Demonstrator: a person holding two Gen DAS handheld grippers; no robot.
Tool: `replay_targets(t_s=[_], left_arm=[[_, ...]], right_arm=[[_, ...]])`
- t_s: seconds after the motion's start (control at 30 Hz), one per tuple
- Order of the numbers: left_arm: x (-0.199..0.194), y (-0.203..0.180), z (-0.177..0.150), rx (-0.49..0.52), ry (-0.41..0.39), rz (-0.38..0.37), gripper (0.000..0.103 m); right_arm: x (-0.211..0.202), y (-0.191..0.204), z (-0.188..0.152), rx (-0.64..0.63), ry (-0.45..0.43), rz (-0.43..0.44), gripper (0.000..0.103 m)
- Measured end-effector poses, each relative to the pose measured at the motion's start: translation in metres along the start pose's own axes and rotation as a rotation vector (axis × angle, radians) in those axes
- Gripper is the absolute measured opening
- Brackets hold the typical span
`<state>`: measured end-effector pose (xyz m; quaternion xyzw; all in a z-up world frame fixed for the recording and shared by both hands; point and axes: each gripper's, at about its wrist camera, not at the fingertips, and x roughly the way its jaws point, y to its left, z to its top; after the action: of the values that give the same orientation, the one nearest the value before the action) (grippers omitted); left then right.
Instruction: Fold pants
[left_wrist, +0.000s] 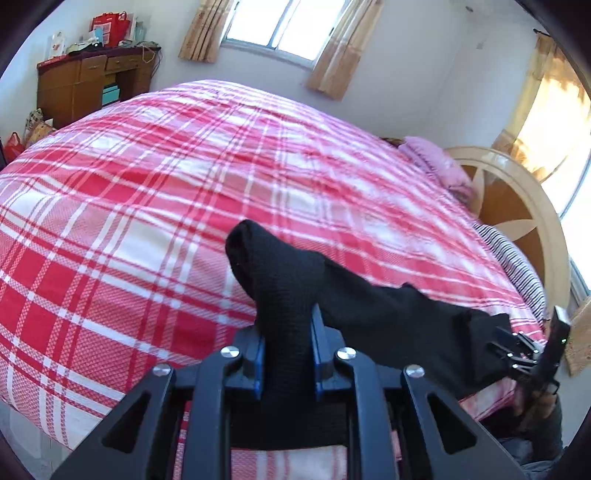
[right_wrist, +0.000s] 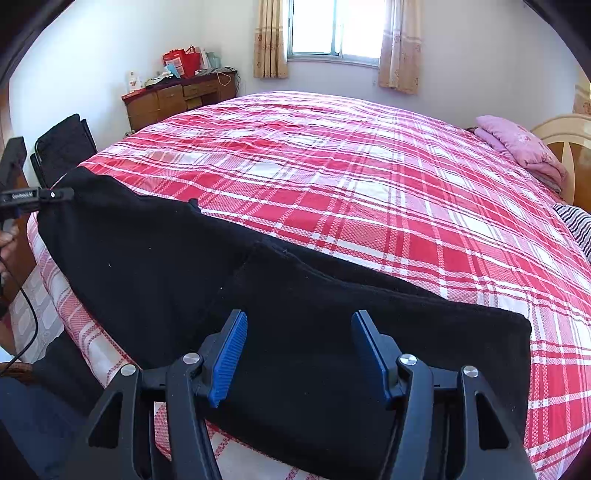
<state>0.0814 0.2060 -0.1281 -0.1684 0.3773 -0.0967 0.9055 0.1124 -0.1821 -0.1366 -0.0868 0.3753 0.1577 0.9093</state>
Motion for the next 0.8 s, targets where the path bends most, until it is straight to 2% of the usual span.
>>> replay_targets(t_s=[0.23, 0.47, 0.63, 0.8], left_arm=[[-0.018, -0.037, 0.011, 0.043, -0.043, -0.079, 0.019], [-0.030, -0.096, 0.019, 0.131, -0.066, -0.186, 0.019], [-0.017, -0.143, 0.025, 0.225, -0.030, -0.234, 0.019], [0.000, -0.184, 0.027, 0.290, 0.010, -0.281, 0.019]], right_arm=[[-0.011, -0.009, 0.006, 0.018, -0.028, -0.004, 0.061], [-0.032, -0.035, 0.016, 0.033, -0.053, -0.037, 0.061], [-0.048, -0.064, 0.018, 0.091, -0.059, -0.057, 0.061], [-0.067, -0.090, 0.006, 0.126, -0.059, -0.097, 0.061]])
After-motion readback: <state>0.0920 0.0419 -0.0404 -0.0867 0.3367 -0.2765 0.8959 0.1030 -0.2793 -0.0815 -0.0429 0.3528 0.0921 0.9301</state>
